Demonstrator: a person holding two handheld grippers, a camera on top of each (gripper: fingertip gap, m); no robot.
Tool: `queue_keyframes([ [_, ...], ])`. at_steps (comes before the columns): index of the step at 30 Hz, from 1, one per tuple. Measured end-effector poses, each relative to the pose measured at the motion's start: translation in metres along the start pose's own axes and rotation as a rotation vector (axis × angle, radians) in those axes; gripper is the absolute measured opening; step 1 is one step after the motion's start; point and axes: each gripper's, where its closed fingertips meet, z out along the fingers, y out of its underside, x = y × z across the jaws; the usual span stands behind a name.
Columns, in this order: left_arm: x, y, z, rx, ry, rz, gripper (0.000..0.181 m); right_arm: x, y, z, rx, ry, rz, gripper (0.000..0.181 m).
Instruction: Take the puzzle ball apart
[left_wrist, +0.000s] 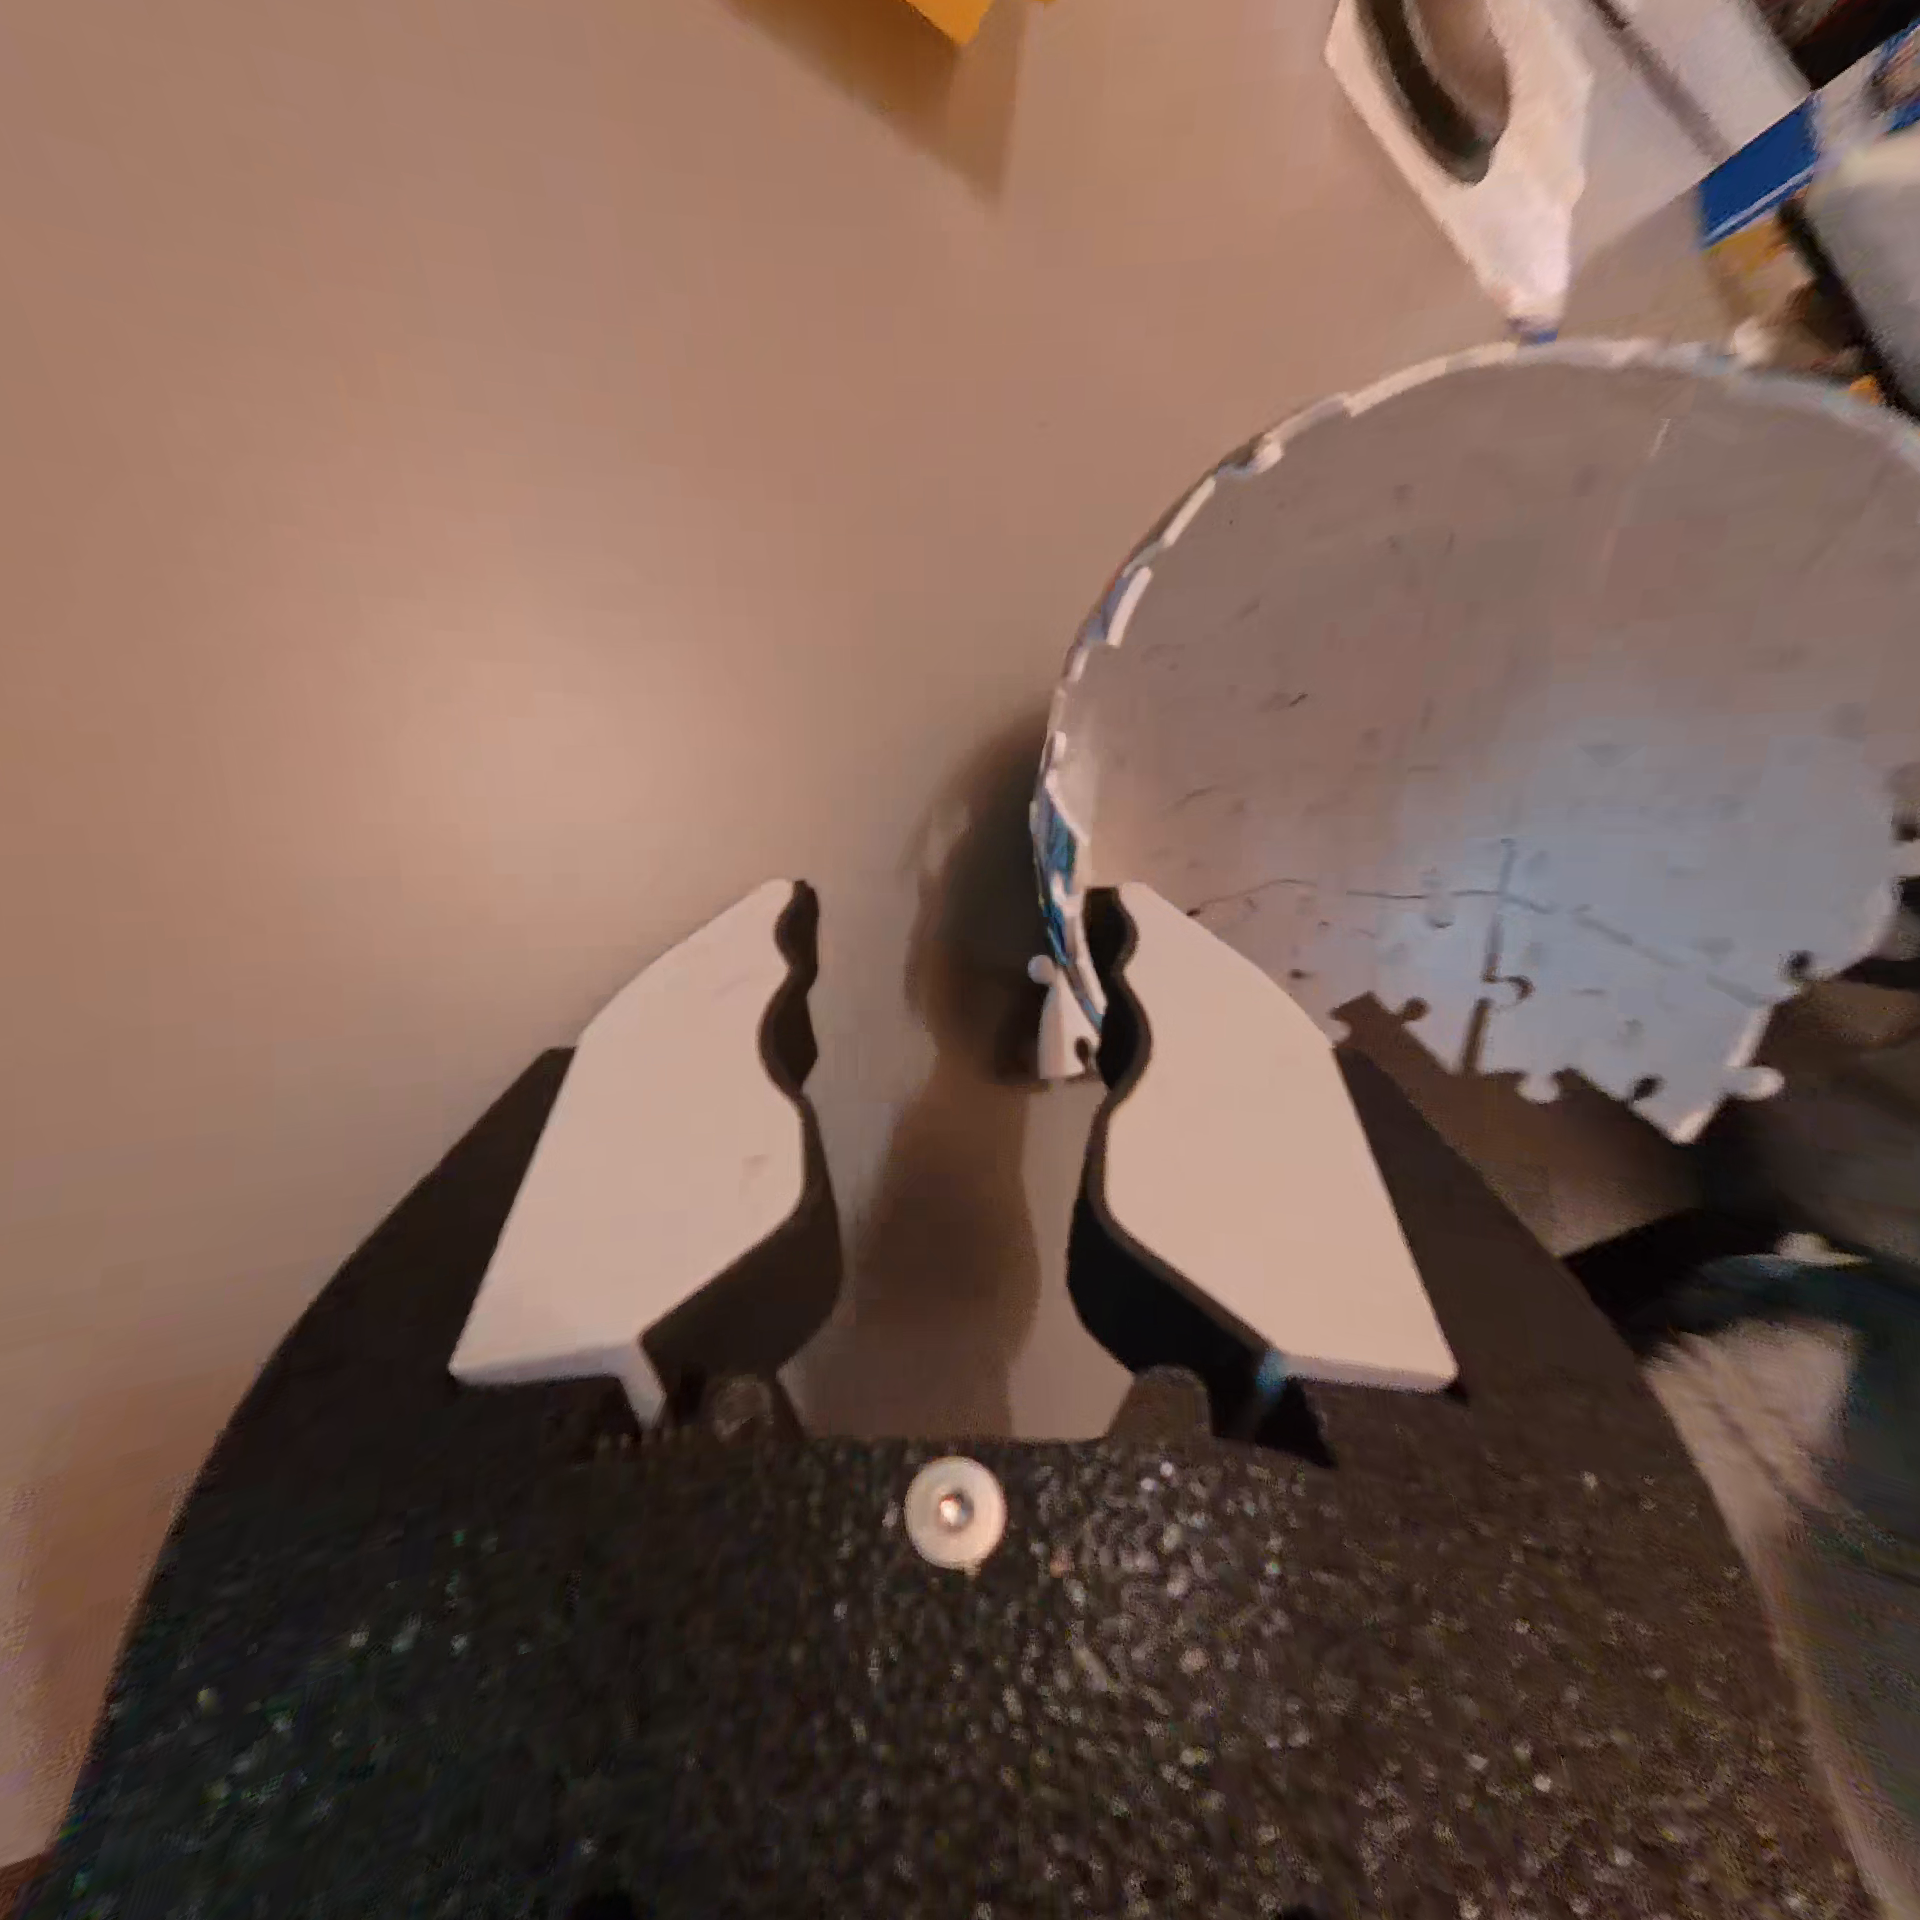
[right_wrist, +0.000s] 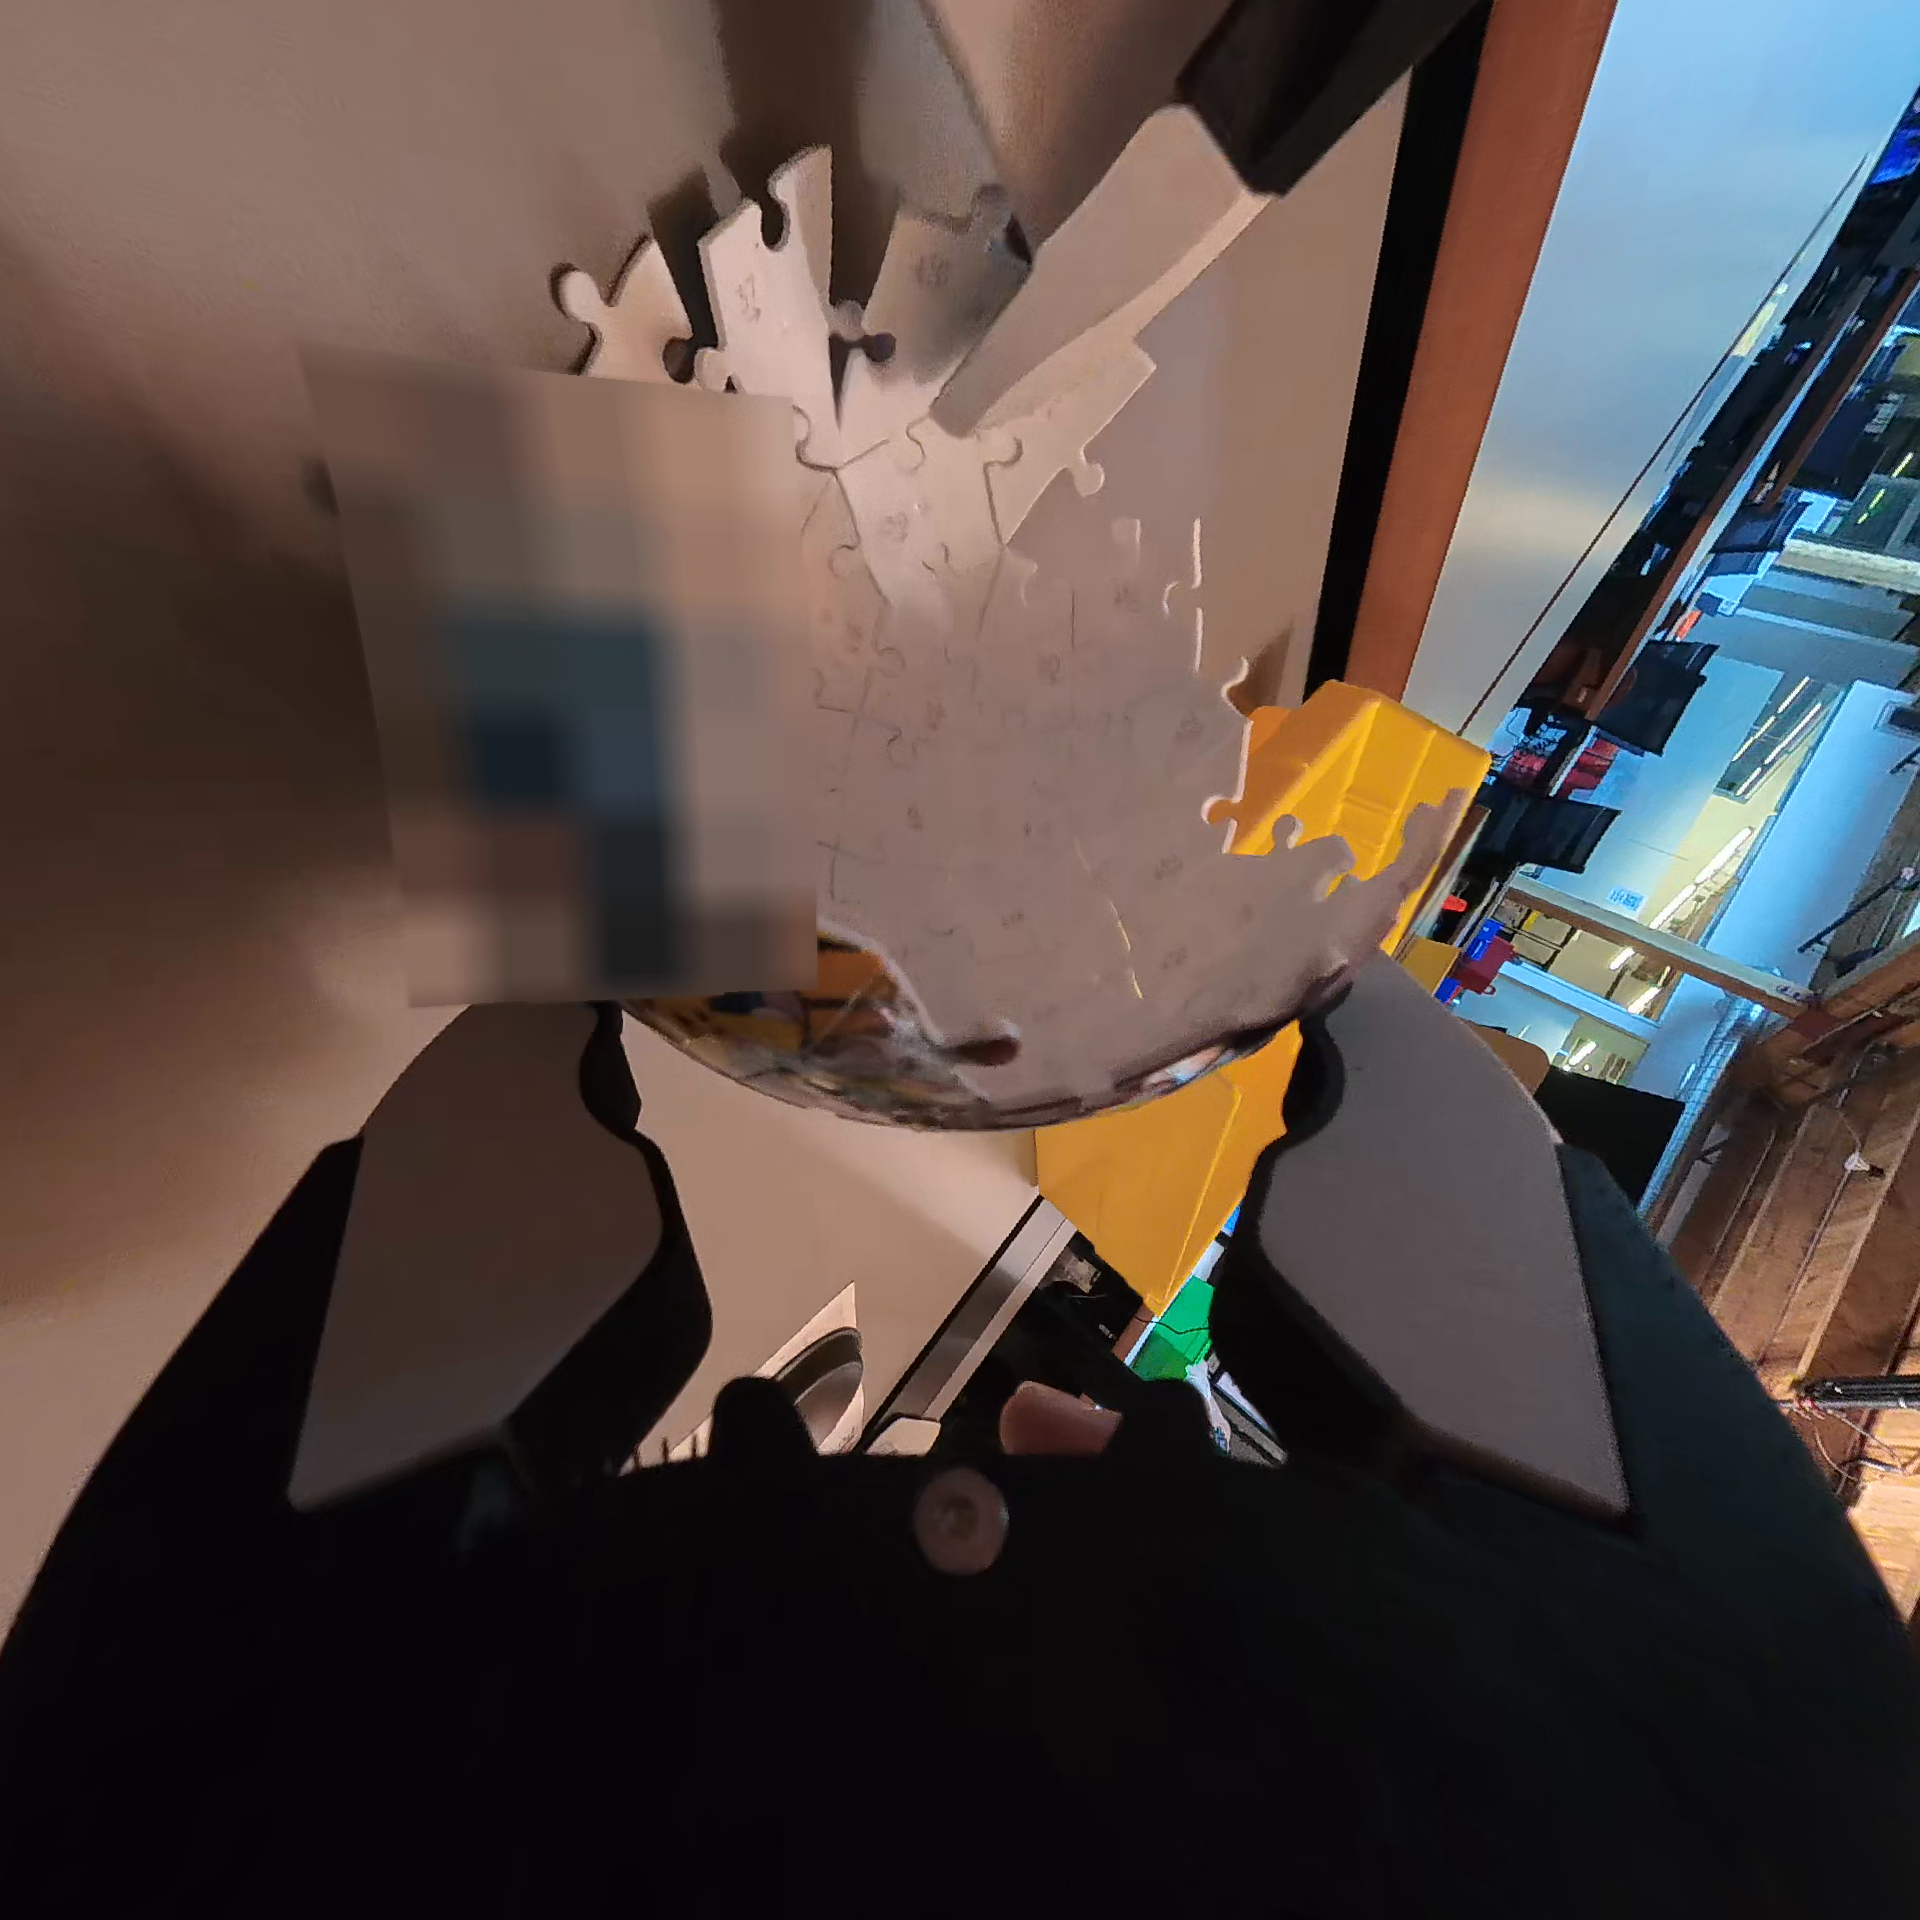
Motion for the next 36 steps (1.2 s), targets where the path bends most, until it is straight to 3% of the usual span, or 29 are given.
queue_keyframes([
  [3,-0.005,-0.004,0.003,0.000,-0.102,0.093,0.066,0.005,-0.001,0.000,-0.004,-0.003,-0.008,0.120],
  [8,-0.015,-0.003,0.007,-0.039,-0.241,0.225,0.062,0.010,-0.009,-0.002,0.039,-0.013,-0.001,0.118],
  [10,-0.022,-0.005,0.008,-0.044,-0.309,0.260,0.069,0.010,-0.010,-0.001,0.064,-0.018,0.016,0.119],
  [22,-0.024,-0.016,0.005,0.018,-0.352,0.235,0.071,0.004,-0.003,0.006,0.206,-0.071,0.239,0.121],
  [25,-0.021,-0.023,-0.006,0.094,-0.285,0.153,0.072,-0.001,0.007,0.006,0.201,-0.067,0.302,0.121],
  [29,0.001,-0.034,-0.022,0.216,-0.013,-0.102,0.069,-0.012,0.021,0.007,0.163,-0.049,0.376,0.121],
  [32,0.010,-0.030,-0.029,0.204,0.101,-0.190,0.061,-0.021,0.030,0.008,0.132,-0.039,0.432,0.122],
  [36,0.018,-0.022,-0.024,0.134,0.099,-0.179,0.058,-0.029,0.037,0.008,0.125,-0.042,0.490,0.122],
])
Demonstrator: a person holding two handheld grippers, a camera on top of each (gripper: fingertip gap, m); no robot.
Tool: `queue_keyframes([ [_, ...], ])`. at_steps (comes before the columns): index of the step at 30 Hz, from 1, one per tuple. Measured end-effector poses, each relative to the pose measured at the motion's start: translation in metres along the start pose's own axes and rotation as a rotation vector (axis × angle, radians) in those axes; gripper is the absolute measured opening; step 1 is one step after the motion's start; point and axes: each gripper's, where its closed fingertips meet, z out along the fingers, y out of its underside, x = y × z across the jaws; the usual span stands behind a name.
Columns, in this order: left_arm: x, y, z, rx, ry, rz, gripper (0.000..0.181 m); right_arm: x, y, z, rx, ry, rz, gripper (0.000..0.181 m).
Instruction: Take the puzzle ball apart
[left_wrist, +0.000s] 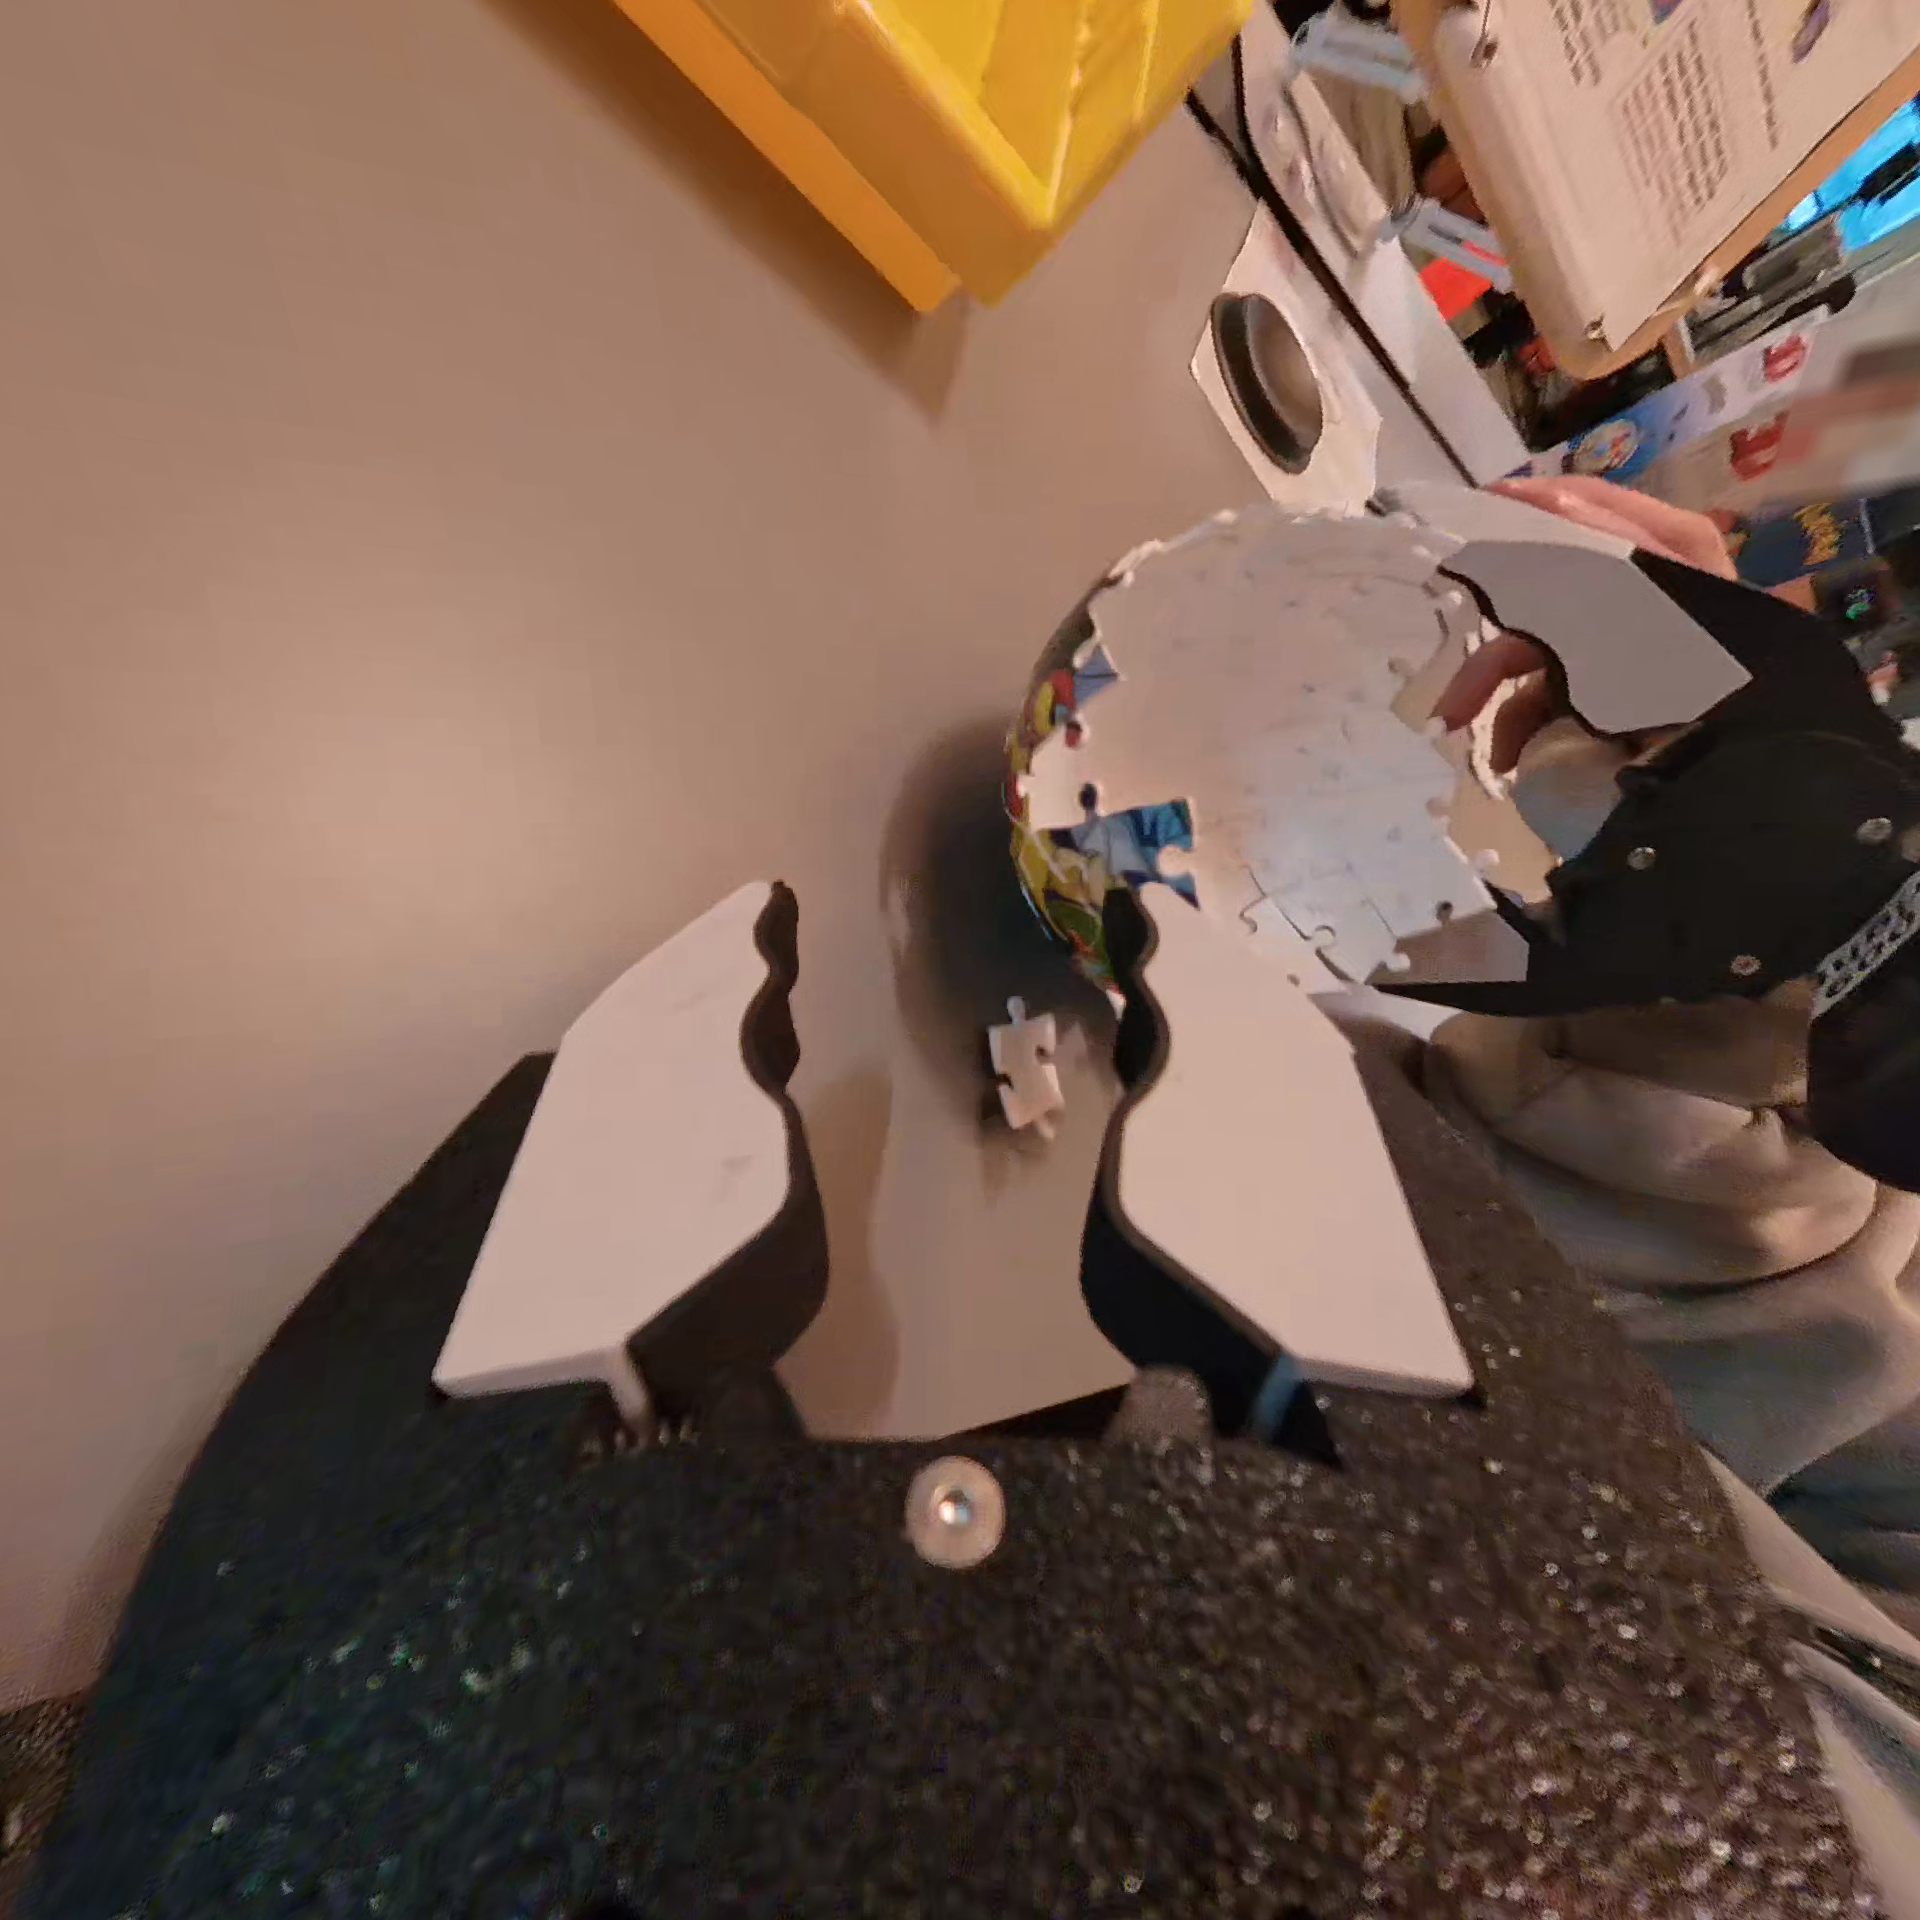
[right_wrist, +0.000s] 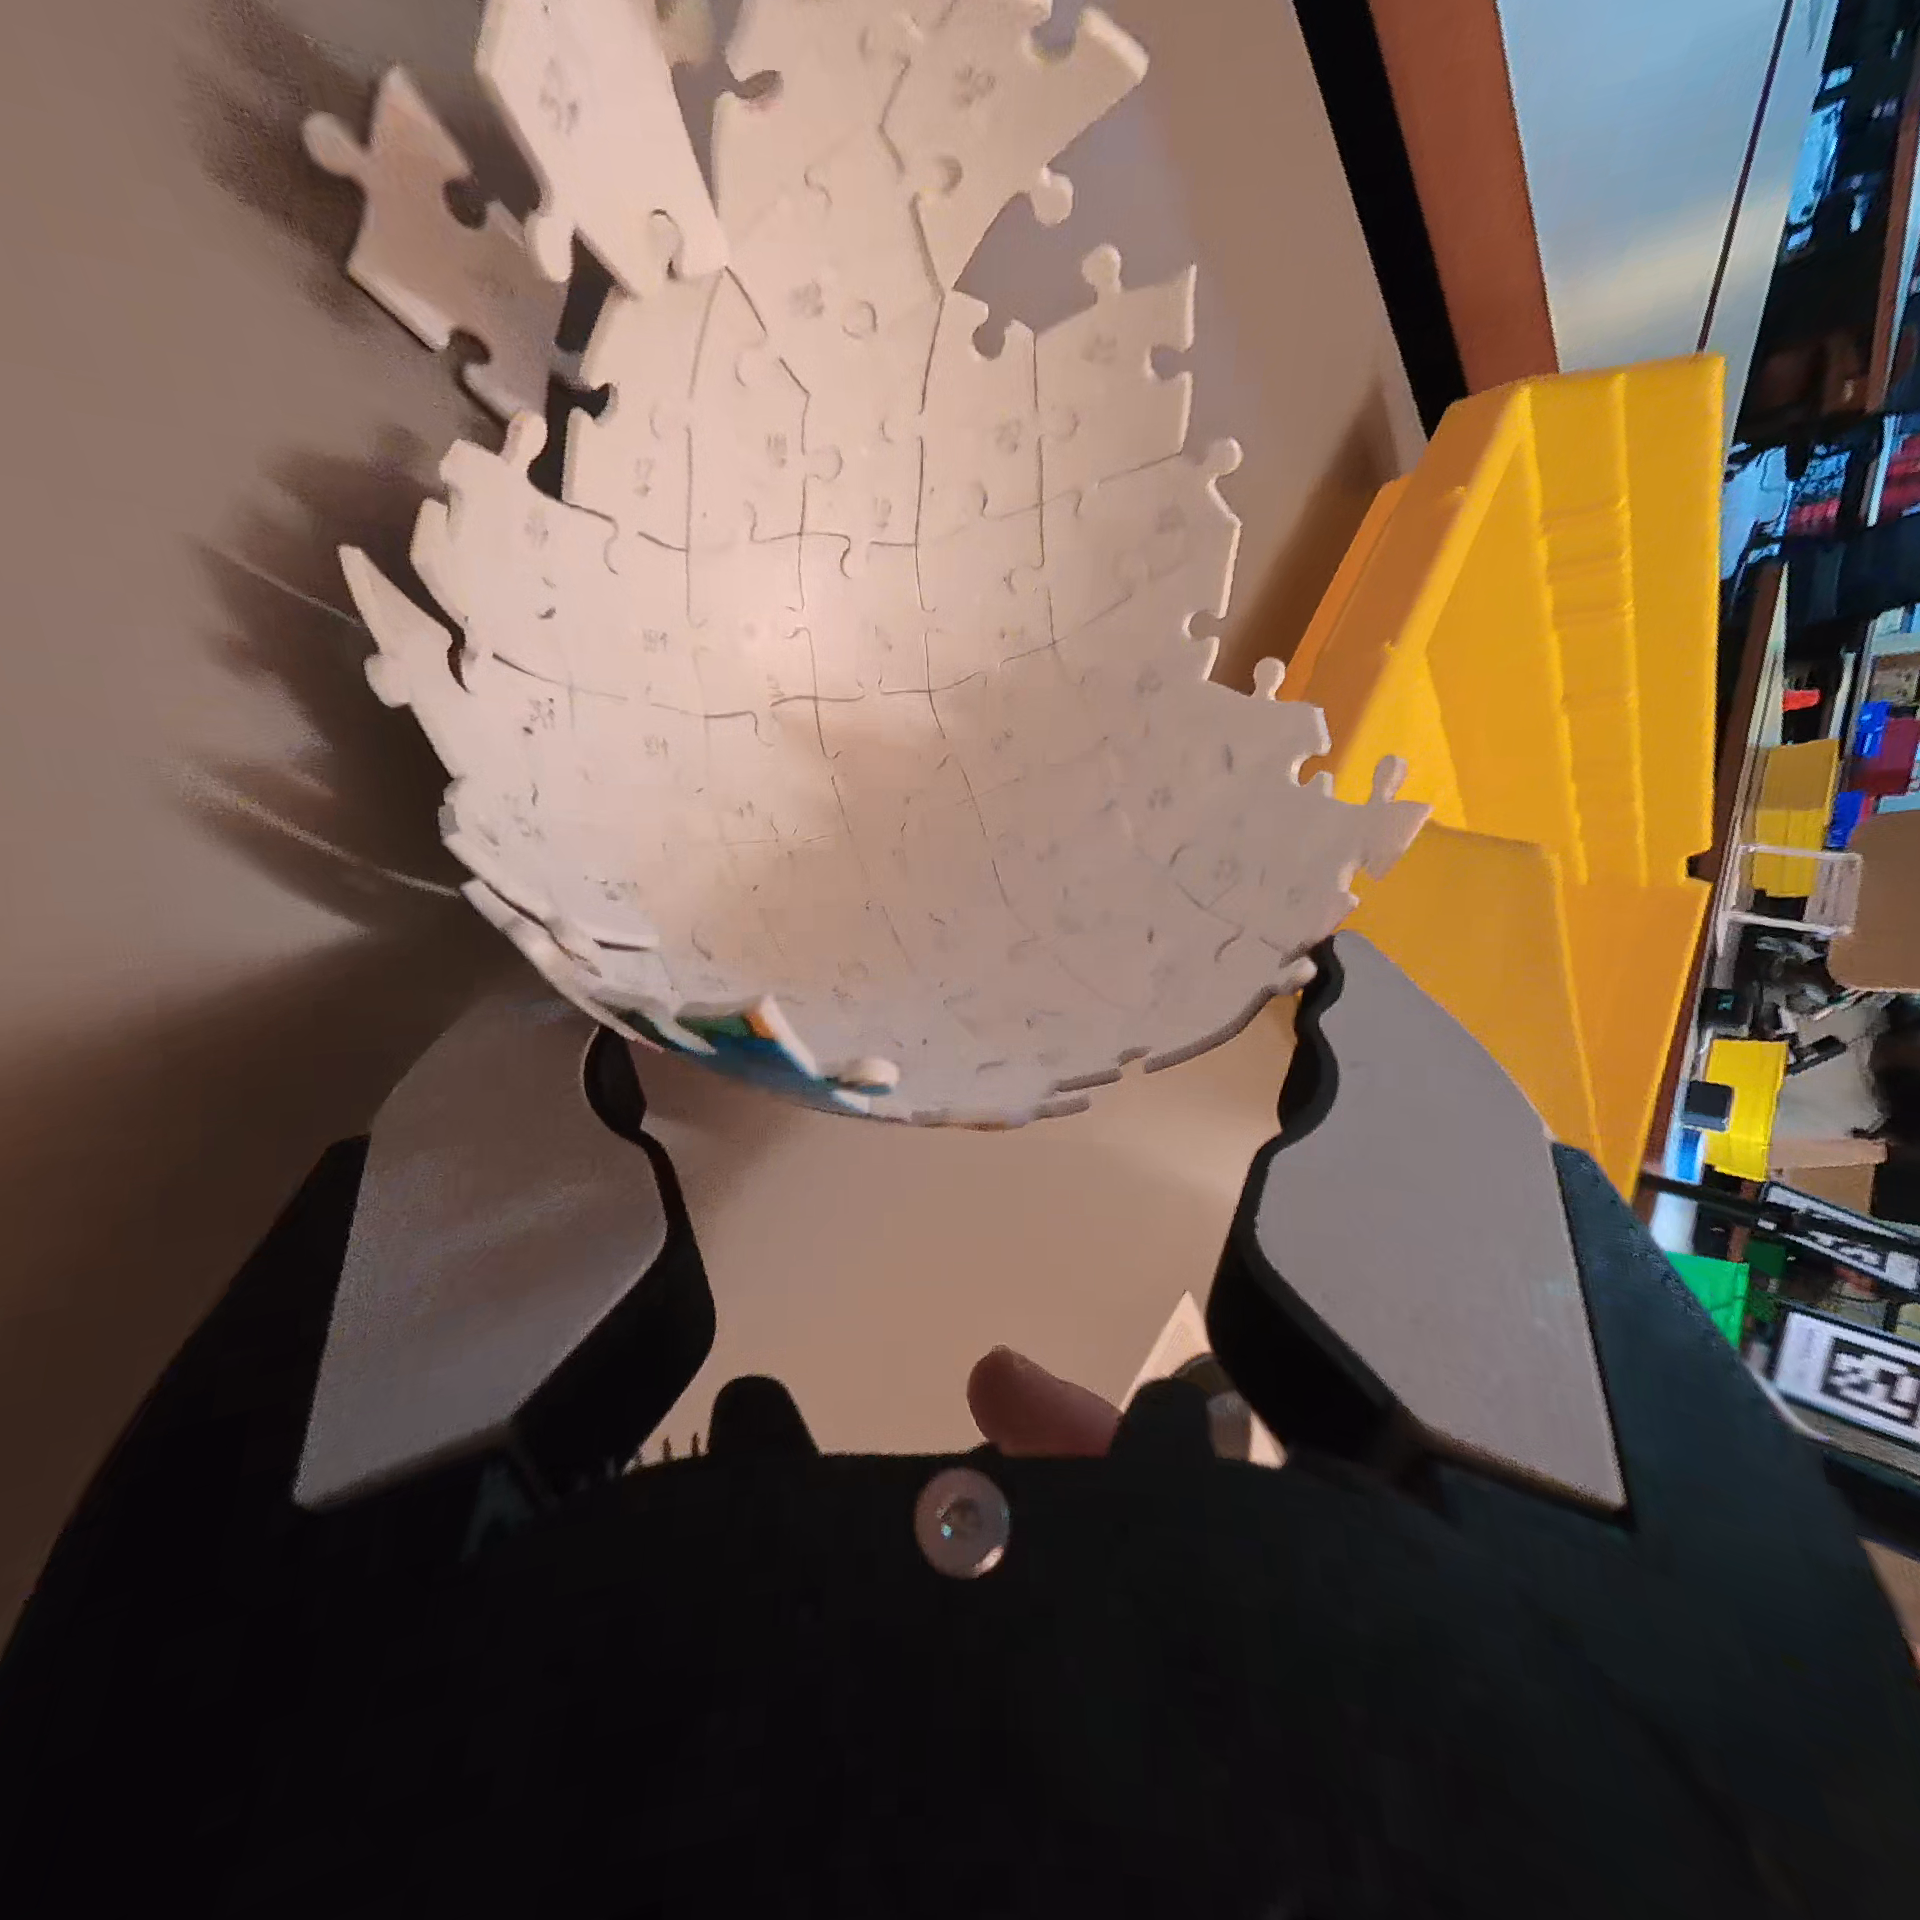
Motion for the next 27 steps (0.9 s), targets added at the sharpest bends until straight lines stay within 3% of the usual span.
queue_keyframes([
  [5,0.024,0.013,0.002,-0.094,0.047,0.078,0.052,-0.005,0.007,-0.002,0.067,-0.036,0.118,0.121],
  [12,0.050,-0.007,0.000,0.059,0.307,0.127,0.059,-0.015,0.011,-0.006,0.159,-0.098,0.274,0.119],
  [18,0.042,0.003,0.004,0.014,0.330,0.164,0.070,-0.028,0.015,-0.017,0.134,-0.108,0.321,0.119],
  [27,0.051,0.005,0.024,-0.014,0.286,0.268,0.065,-0.040,-0.005,-0.042,0.289,-0.146,0.333,0.116],
])
